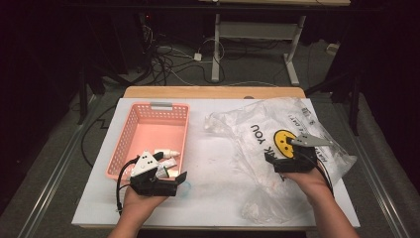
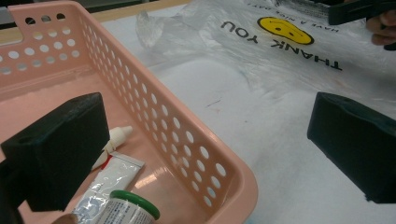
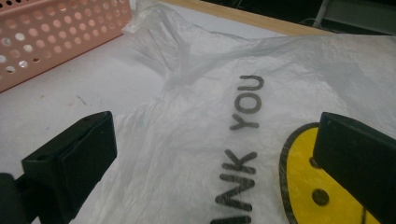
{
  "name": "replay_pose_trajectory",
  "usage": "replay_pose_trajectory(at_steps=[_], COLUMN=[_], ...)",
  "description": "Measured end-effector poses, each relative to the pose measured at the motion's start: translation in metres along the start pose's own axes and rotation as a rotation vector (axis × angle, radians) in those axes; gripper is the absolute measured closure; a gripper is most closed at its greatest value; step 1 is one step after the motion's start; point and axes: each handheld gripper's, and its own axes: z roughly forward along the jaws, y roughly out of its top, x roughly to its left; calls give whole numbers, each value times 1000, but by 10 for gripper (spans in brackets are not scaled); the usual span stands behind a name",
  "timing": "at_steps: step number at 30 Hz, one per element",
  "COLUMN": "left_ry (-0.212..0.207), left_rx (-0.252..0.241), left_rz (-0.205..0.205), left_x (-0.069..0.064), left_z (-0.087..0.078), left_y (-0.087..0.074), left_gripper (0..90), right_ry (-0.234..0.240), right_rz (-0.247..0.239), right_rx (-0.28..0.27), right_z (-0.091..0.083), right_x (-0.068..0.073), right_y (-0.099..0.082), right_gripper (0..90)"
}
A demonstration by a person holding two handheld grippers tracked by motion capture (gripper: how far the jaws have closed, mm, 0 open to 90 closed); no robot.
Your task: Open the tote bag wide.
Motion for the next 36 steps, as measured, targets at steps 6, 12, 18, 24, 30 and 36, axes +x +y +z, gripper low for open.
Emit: replay_pose_trajectory(at_steps=[6, 12, 18, 24, 30, 36], left_ry=[6, 9, 14, 14, 21, 24], left_rx=[-8, 8, 19, 19, 20, 18], left_rz=[-10, -12, -10, -16, -24, -15], left_x=[0, -1, 0, 0, 1, 1], left_z=[-1, 2, 1, 1, 0, -2], left_y=[0, -1, -2, -2, -3, -4], left_gripper=[0, 0, 0, 0, 0, 0], right_ry=[23, 55, 79, 112, 138, 168], right_rz=[-1, -10, -12, -20, -31, -38], right_rx=[22, 40, 48, 66, 97, 146], right_z=[24, 29, 31, 38, 46, 56], right_x=[3, 11, 17, 24, 29, 33], right_y=[4, 5, 7, 8, 6, 1], right_gripper=[2, 65, 136, 196, 334, 428])
